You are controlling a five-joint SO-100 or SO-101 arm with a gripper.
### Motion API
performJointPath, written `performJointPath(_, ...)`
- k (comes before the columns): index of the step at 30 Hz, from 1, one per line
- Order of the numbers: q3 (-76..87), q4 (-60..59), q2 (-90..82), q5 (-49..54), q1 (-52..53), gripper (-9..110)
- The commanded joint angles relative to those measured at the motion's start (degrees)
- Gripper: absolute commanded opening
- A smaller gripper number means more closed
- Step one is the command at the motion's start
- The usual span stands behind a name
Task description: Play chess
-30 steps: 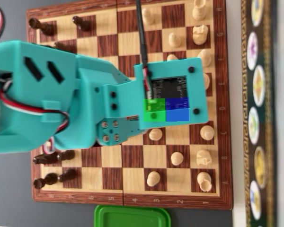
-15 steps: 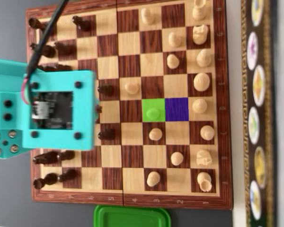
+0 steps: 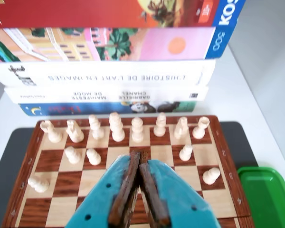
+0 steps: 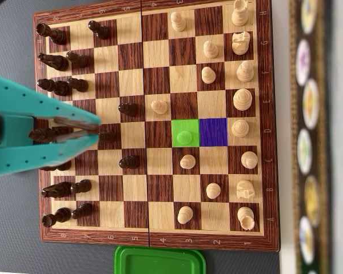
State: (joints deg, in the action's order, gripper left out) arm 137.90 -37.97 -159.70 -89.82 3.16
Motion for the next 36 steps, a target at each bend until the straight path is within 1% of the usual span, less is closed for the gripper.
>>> performJointPath(1, 3.43, 8.53, -5.8, -0.35, 0.26, 0)
performJointPath(11, 15.47, 38.14, -16.61, -0.53, 0.26, 0)
performJointPath(15, 21.01, 50.1, -20.39, -4.04, 0.88, 0)
performJointPath(25, 30.94, 67.68, -32.08, -3.87, 0.97, 0)
performJointPath(31, 33.49, 82.71, -31.99, -3.78, 0.88, 0)
performJointPath(36, 37.27, 98.96, -31.99, -4.22, 0.88, 0)
